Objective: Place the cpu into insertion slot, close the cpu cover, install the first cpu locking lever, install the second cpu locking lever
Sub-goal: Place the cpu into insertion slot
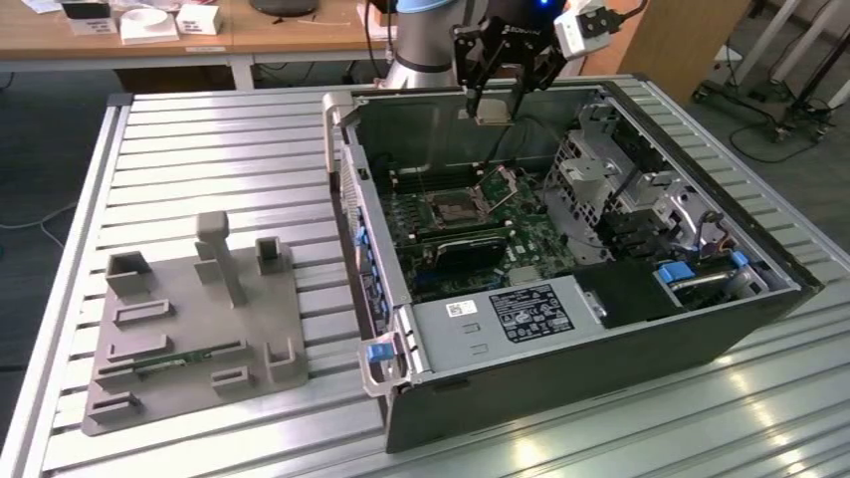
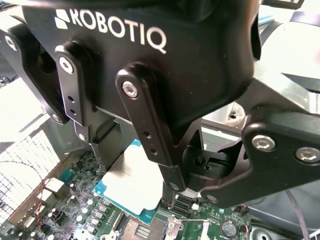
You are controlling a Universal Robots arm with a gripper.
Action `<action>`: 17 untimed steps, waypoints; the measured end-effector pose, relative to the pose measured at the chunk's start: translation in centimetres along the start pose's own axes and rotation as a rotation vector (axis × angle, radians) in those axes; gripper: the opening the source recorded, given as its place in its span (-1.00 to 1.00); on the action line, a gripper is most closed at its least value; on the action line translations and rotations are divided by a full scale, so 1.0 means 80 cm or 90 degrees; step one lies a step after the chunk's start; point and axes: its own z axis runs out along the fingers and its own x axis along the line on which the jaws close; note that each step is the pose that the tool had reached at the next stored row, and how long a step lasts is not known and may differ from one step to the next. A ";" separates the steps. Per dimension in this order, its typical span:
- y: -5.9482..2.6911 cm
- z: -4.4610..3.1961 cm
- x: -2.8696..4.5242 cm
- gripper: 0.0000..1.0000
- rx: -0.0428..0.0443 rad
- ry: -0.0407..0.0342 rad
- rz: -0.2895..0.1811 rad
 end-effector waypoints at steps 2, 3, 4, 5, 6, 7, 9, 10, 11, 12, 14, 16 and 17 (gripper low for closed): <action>0.000 0.0000 0.0000 0.08 0.0000 0.0000 0.000; 0.000 0.0000 0.0000 0.08 0.0000 -0.0001 0.001; 0.000 0.0000 0.0000 0.08 0.0000 -0.0001 0.001; 0.000 0.0000 0.0000 0.08 0.0000 -0.0001 0.001; 0.000 0.0000 0.0000 0.08 0.0000 -0.0001 0.002; 0.000 0.0000 0.0000 0.08 0.0000 -0.0002 0.002; 0.000 0.0000 0.0000 0.08 -0.0001 -0.0004 0.005; 0.000 0.0000 0.0000 0.08 -0.0001 -0.0005 0.006; 0.000 0.0000 0.0000 0.08 -0.0001 -0.0006 0.007; 0.000 0.0000 0.0000 0.08 -0.0001 -0.0007 0.008; 0.000 0.0000 0.0000 0.08 -0.0001 -0.0008 0.009; 0.000 0.0000 0.0000 0.08 -0.0002 -0.0010 0.011; 0.000 0.0000 0.0000 0.08 -0.0002 -0.0011 0.013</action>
